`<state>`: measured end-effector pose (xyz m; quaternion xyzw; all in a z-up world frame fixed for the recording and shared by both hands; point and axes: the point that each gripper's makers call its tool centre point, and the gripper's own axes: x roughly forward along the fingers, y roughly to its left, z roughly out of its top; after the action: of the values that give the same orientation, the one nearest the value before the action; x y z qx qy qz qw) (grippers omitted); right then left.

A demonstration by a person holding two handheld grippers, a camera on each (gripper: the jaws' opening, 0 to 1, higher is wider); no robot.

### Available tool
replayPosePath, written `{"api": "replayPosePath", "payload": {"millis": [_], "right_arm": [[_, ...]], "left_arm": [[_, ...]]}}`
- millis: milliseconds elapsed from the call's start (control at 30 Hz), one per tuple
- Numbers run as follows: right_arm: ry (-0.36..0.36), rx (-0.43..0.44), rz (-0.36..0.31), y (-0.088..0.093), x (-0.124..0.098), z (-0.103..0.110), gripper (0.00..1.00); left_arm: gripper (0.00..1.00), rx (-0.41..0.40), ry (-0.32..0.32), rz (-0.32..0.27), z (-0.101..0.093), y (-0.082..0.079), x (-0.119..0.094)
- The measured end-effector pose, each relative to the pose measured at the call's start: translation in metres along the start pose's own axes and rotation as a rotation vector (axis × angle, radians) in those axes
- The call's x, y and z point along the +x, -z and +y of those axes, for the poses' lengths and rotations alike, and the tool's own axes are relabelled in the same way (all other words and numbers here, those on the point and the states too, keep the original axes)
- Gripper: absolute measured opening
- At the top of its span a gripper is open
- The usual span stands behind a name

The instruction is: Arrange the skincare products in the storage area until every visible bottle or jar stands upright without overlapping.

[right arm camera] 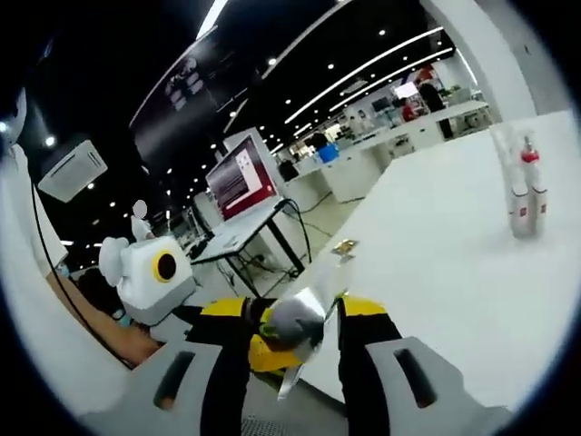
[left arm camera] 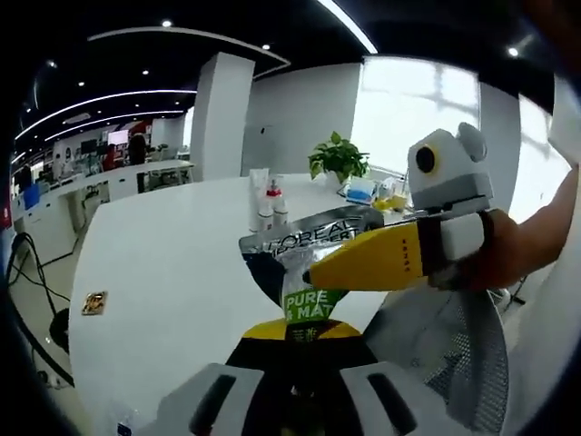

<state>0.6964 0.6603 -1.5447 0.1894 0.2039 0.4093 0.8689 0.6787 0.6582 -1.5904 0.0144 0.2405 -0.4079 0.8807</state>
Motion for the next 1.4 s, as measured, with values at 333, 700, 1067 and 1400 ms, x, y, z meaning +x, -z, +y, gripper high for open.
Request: {"api": "replayPosePath", "payload": {"millis": [333, 700, 1067, 1400], "right_arm": [[0.007, 0.138, -0.037, -0.002, -0.001, 0.001, 0.21], [0.036, 0.232, -0.028, 0.002, 0.000, -0.003, 0.16], [0.029, 0.177, 0.026, 0.002, -0.012, -0.004, 0.10], [0.016, 0.153, 0.048, -0.004, -0.027, -0.015, 0.07]], "left_arm": [[0.08, 0.014, -0.004, -0.015, 0.000, -0.002, -0.002], [0.09, 0.013, -0.003, -0.004, 0.000, 0.001, 0.000], [0.23, 0.053, 0.050, -0.007, -0.009, 0.000, 0.001], [0.43, -0.009, 0.099, -0.034, -0.013, -0.005, -0.002]]}}
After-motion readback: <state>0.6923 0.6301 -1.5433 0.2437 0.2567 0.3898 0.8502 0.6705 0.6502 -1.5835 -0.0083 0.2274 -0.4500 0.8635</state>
